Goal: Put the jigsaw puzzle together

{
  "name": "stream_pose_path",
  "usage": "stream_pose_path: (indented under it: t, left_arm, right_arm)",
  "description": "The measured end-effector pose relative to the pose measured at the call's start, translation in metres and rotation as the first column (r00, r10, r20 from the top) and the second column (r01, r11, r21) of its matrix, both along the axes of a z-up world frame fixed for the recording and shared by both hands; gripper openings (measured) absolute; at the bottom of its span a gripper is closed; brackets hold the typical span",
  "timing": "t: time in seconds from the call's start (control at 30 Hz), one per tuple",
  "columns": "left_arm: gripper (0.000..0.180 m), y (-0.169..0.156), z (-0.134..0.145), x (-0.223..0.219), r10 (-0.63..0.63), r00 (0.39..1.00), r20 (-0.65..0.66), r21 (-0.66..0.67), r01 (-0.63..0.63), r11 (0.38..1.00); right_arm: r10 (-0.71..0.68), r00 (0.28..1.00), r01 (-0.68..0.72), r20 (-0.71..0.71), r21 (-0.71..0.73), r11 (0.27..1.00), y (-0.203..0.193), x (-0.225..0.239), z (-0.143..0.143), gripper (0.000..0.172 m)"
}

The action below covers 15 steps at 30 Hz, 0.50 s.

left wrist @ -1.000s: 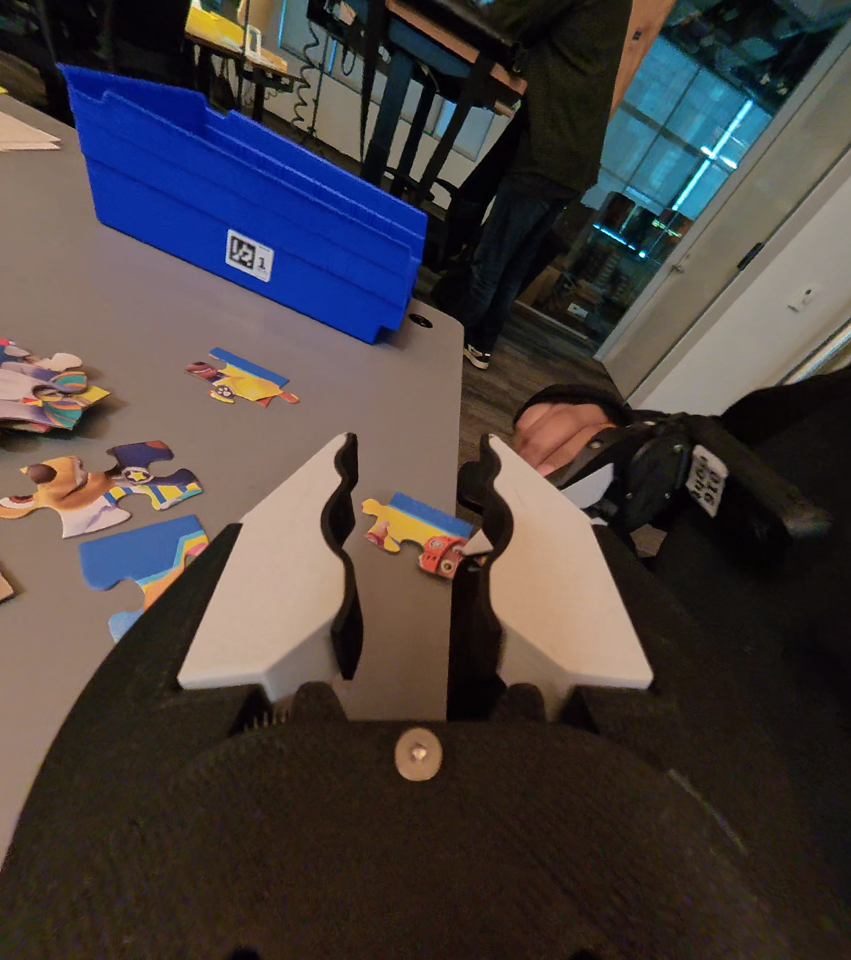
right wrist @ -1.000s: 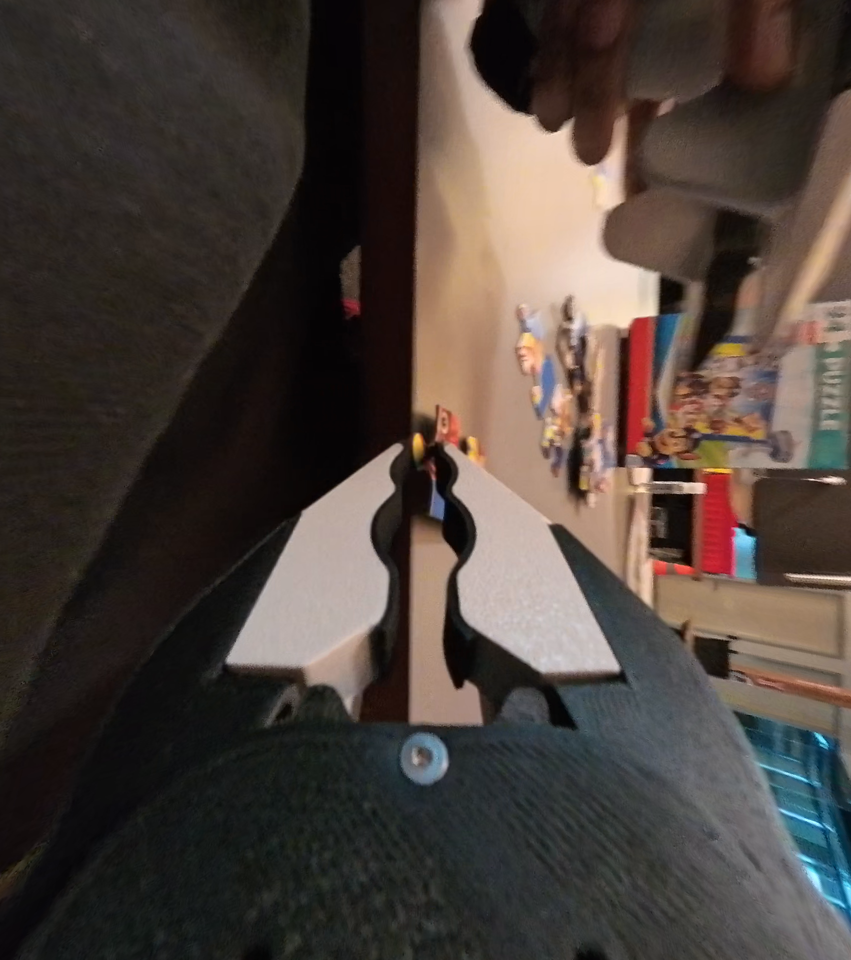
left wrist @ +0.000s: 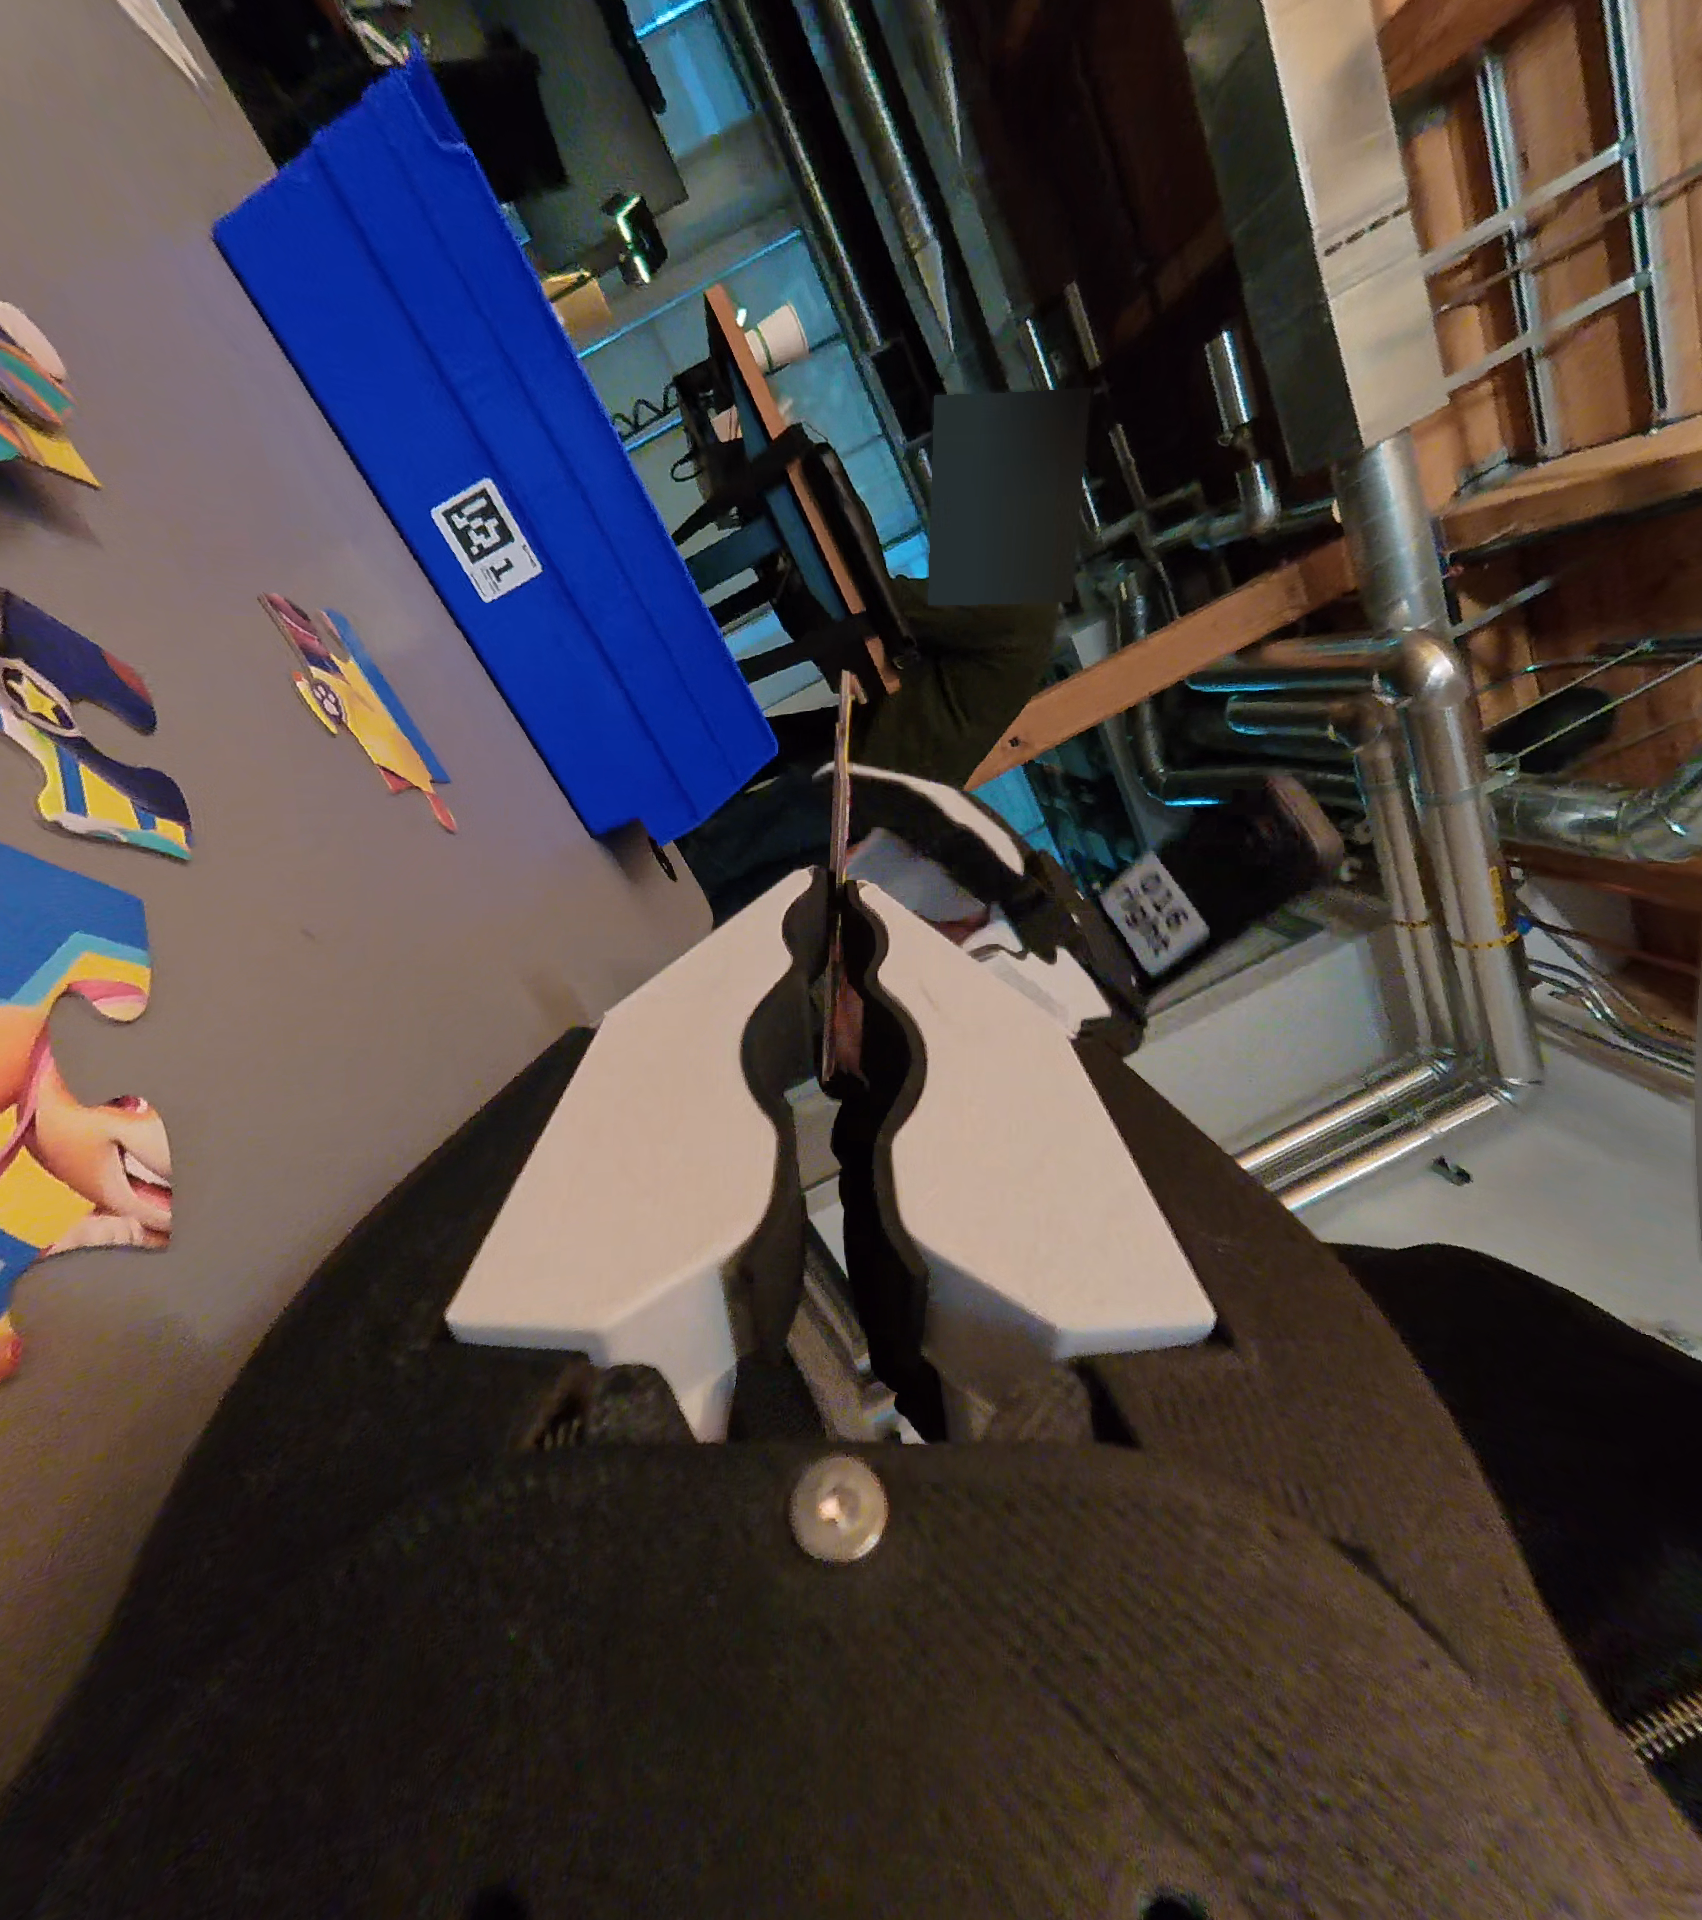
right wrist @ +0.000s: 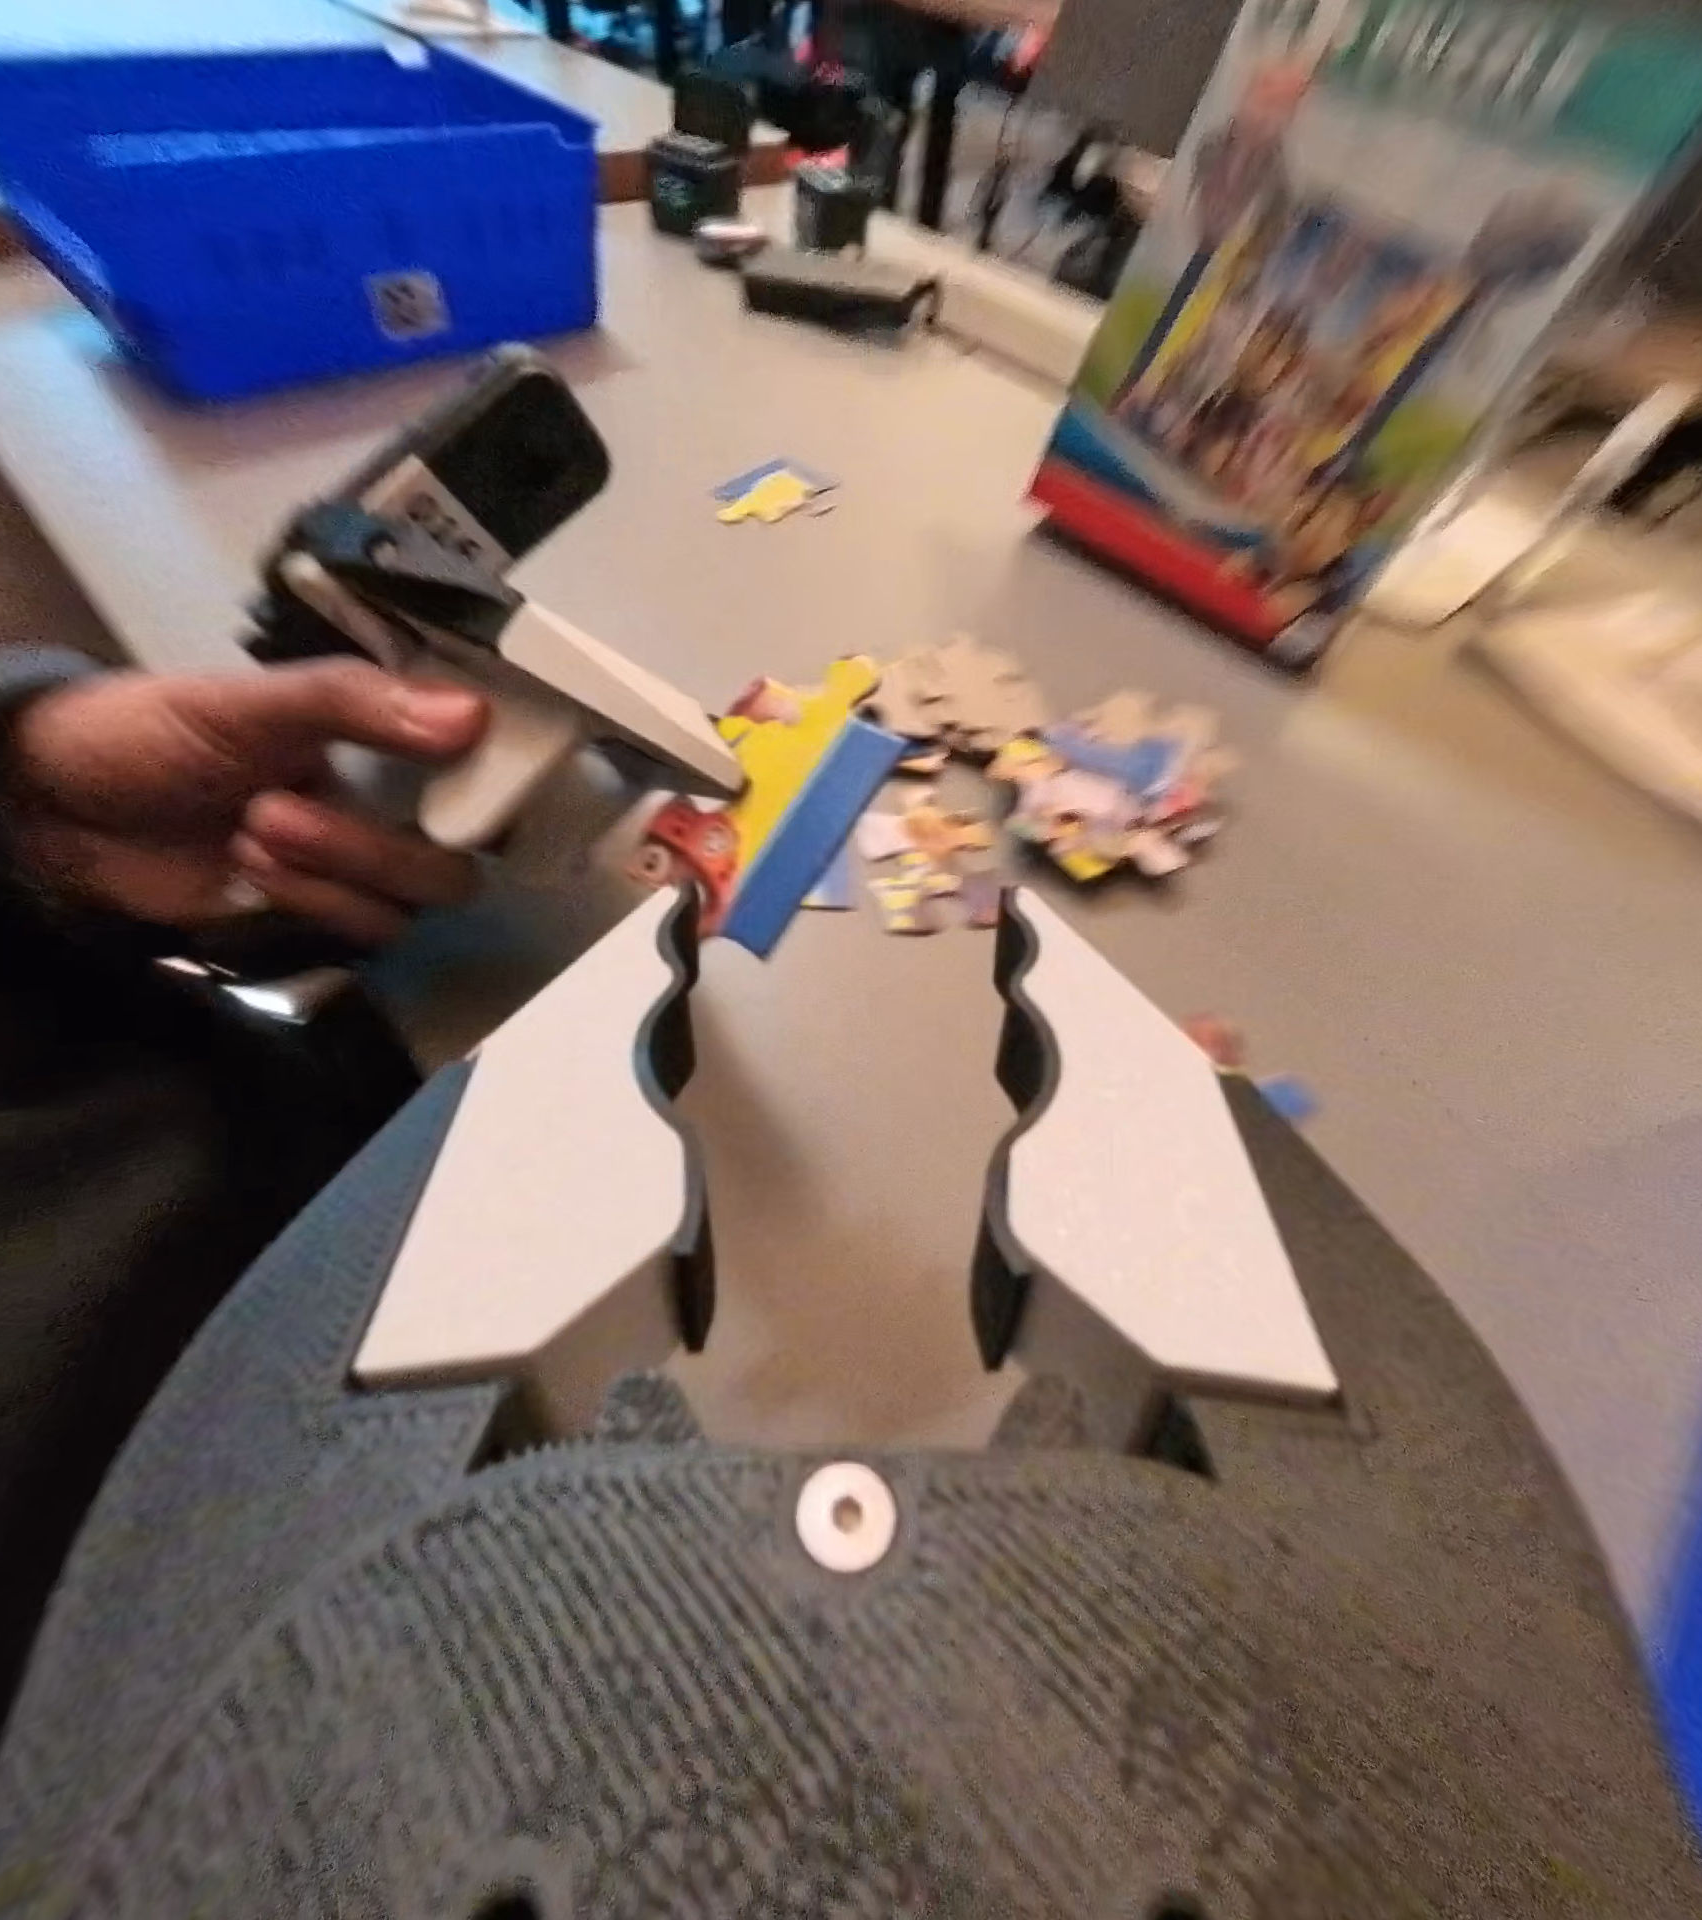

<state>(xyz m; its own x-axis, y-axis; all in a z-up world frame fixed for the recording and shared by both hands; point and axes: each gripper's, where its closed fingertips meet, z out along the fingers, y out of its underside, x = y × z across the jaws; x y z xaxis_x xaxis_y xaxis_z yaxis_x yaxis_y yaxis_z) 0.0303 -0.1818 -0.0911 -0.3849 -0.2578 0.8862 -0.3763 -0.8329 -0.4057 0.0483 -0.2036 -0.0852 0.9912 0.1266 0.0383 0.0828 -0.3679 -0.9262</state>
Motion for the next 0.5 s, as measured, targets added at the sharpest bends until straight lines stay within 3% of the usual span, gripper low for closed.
stream_pose_path:
  t: [0.13,0.27,0.3,0.37,0.5]
  left_arm:
    - [0.0,-0.004,0.004,-0.003,-0.025,0.999,0.021,-0.006,0.025,1.0]
    - [0.003,-0.014,0.012,-0.01,-0.089,0.992,0.085,0.033,0.086,0.996]
    - [0.018,-0.016,0.009,-0.009,-0.082,0.993,0.082,0.084,0.075,0.994]
    - [0.042,-0.02,0.003,-0.007,-0.058,0.996,0.072,0.217,0.041,0.975]
    - [0.044,-0.038,0.007,-0.015,-0.093,0.992,0.082,0.365,0.057,0.929]
  right_arm:
    - [0.092,0.901,-0.112,-0.423,-0.024,0.993,0.013,-0.017,-0.007,0.044]
    - [0.244,0.714,-0.254,-0.656,0.083,0.964,0.015,-0.024,0.002,0.006]
    - [0.273,0.682,-0.262,-0.678,0.122,0.957,0.016,-0.017,0.006,0.0]
    - [0.222,0.677,-0.178,-0.702,0.137,0.974,0.025,0.018,0.003,0.0]
    - [-0.084,0.769,0.099,-0.633,-0.012,0.995,0.051,0.118,-0.031,0.0]
